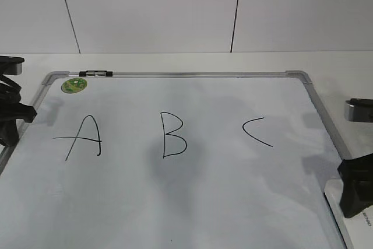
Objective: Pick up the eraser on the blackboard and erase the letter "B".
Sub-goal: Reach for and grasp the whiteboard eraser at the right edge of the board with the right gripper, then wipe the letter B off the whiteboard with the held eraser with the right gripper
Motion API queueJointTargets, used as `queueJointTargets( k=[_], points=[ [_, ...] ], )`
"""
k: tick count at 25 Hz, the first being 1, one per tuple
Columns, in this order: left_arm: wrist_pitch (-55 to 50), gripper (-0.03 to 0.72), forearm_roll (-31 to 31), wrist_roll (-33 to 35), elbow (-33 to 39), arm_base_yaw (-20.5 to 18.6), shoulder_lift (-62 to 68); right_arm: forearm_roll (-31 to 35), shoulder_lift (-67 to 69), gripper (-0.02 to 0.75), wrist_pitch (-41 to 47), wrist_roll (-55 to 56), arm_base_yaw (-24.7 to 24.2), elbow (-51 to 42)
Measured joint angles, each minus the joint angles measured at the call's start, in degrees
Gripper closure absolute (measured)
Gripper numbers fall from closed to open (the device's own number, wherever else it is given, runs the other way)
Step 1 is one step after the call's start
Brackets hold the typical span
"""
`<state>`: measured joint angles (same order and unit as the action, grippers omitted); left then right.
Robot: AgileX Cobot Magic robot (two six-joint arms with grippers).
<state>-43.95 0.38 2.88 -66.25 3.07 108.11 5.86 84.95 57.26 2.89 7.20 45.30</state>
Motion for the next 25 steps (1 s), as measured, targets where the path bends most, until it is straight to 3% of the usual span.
queueJointTargets(
  k=[8,13,25],
  points=[
    [-0.6,0.642,-0.38,0.0,-0.14,0.0,0.23,-1.8,0.0,0.101,-1.07,1.34,5.47,0.0],
    [-0.63,0.642,-0.38,0.0,-0.14,0.0,0.23,-5.22,0.0,0.1,-0.92,3.88,5.6,0.0],
    [-0.63,0.643,-0.38,0.0,-0.14,0.0,0.23,-4.61,0.1,0.1,-0.57,5.02,5.62,0.0]
  ],
)
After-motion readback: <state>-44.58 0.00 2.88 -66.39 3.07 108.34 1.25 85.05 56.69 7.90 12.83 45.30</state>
